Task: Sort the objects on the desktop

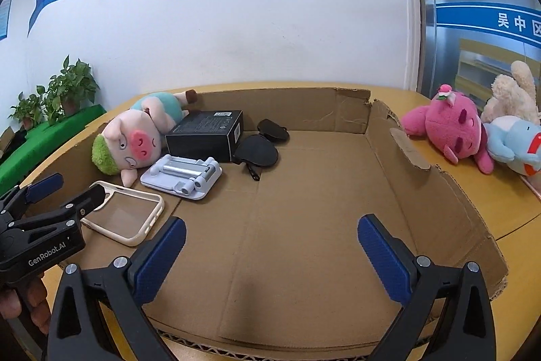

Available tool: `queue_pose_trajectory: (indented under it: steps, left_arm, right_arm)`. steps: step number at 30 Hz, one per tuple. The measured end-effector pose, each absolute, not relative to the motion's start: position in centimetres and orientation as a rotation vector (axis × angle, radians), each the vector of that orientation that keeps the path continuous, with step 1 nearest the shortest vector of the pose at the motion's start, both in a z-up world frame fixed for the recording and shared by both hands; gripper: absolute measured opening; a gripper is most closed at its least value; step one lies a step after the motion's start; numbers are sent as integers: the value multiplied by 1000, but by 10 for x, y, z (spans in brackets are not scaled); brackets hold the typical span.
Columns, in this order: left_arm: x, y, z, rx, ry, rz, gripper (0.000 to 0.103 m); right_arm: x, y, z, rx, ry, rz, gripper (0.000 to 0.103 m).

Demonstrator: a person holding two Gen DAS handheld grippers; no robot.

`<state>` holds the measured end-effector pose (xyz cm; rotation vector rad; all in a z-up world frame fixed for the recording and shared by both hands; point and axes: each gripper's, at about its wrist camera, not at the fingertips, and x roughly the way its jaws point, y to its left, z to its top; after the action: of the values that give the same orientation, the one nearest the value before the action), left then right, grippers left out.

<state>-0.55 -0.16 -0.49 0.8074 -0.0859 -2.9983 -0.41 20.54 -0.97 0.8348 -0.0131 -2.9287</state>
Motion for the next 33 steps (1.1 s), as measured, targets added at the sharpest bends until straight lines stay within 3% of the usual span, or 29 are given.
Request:
queue_pose_trajectory:
  steps: [33]
  left_arm:
    - [-8,-5,-5,821,-82,-2985,88]
  right_arm:
    - [-4,206,-10,835,-11,-2927,103]
